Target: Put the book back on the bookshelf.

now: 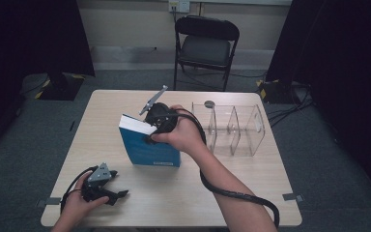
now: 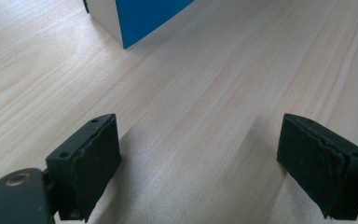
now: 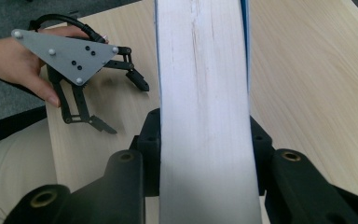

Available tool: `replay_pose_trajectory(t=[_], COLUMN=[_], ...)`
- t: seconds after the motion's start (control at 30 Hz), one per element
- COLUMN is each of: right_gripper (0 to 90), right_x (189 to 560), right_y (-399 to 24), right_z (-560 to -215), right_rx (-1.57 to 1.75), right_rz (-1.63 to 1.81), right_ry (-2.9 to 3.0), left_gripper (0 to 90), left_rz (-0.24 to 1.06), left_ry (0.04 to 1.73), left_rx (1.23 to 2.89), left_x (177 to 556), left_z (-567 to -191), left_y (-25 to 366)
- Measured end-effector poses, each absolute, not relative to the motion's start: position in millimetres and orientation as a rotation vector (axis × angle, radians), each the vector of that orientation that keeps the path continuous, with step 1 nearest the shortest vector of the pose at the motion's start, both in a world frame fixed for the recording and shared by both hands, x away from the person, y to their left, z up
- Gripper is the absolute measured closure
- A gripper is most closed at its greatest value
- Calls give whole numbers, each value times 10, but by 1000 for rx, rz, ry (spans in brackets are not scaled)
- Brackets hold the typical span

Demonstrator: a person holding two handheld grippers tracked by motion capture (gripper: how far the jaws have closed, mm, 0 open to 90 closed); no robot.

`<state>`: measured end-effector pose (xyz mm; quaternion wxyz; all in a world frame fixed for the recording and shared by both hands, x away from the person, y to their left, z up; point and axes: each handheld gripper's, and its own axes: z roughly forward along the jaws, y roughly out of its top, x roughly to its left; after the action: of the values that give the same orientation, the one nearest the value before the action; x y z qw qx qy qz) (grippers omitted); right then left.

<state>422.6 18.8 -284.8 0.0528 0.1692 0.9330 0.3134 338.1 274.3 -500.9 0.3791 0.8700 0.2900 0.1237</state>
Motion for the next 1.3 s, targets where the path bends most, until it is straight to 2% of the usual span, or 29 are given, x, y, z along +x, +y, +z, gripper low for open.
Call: replay_pose_trajectory(t=[0.23,0.53,0.8,0.97,1.3], right_gripper=[611,605,582,528,483], right_x=[4147,4020,4042,4037,4022], right_y=[71,-137,-123,-129,-168], right_z=[-2796,-2815,-2814,-2830,-2840], right_rx=[691,743,663,622,586], right_rz=[964,986,967,957,973], right_ry=[2881,2862,2856,2847,2829], left_gripper=[125,125,123,123,123], left_rz=[324,316,315,328,316], left_ry=[731,744,743,736,743], left_rx=[2218,2222,2223,2227,2223], left_x=[3392,3382,3385,3388,3382], left_z=[-5011,-5009,-5009,-5007,-5010], left_y=[2747,2742,2743,2746,2743])
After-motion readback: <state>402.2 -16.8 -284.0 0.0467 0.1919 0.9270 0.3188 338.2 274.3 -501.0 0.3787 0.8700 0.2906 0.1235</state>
